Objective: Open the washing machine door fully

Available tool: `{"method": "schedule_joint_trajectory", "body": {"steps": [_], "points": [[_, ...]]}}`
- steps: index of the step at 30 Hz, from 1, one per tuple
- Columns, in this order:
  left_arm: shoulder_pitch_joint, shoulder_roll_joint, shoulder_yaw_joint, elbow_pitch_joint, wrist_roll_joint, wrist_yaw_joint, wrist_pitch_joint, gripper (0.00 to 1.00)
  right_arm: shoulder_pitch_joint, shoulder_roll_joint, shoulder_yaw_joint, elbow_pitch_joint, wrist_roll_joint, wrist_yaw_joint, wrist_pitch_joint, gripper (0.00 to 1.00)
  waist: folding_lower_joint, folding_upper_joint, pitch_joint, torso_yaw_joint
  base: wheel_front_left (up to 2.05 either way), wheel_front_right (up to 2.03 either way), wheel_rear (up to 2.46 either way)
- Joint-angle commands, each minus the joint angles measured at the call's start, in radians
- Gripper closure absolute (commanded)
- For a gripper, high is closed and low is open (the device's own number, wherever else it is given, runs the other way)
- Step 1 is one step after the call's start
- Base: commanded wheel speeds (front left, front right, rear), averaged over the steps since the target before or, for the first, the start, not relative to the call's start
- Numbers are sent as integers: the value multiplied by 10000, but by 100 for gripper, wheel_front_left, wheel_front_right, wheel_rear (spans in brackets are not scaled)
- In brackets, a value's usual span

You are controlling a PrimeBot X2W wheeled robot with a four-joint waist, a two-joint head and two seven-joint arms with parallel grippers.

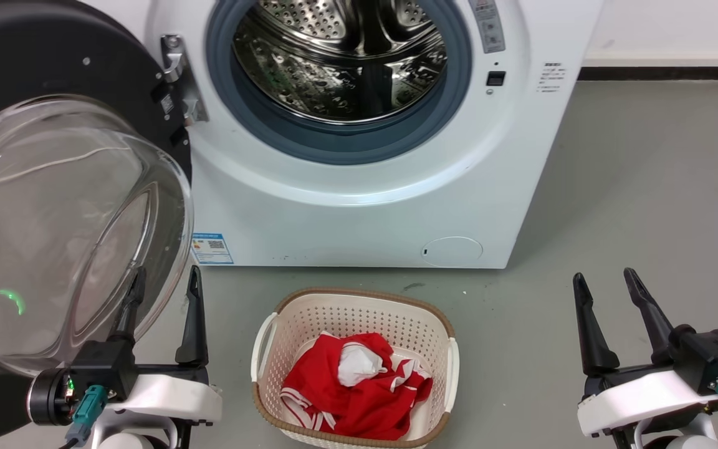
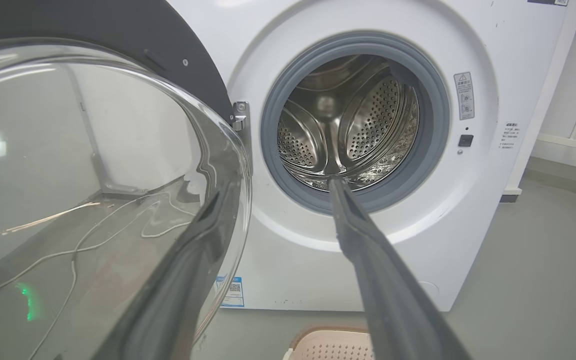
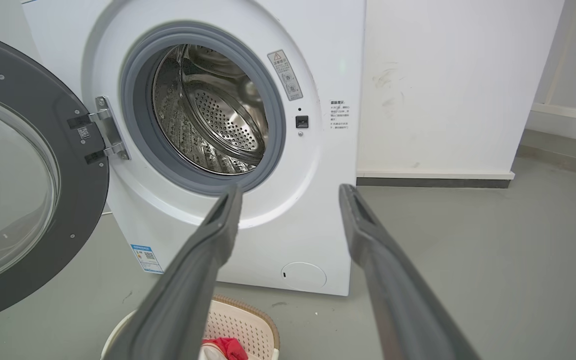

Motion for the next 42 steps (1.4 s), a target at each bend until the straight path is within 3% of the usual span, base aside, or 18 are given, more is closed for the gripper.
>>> {"method": "schedule_joint_trajectory", "body": {"steps": [1, 26, 27, 31, 42], "points": [[4, 8, -15, -37, 44, 62, 13, 0, 76, 20, -3, -24, -108, -3, 8, 0, 1, 0, -14, -82, 0, 0, 0], [-107, 128, -163, 222, 30, 163, -68, 0, 27, 20, 70, 132, 65, -3, -7, 0, 1, 0, 90, -165, 0, 0, 0], [11, 76, -160, 223, 38, 161, -28, 100, 49, 0, 79, 154, 27, 2, 34, 100, 1, 0, 91, -165, 0, 0, 0], [76, -8, -130, 468, -144, 134, 53, 100, 145, 2, 121, 329, 216, 2, 32, 100, 1, 0, 87, -166, 0, 0, 0], [-45, -185, 157, 681, -2247, -136, 614, 100, -65, -136, 80, 630, 2600, 1, 310, 100, 1, 0, 53, -168, 0, 0, 0]]}}
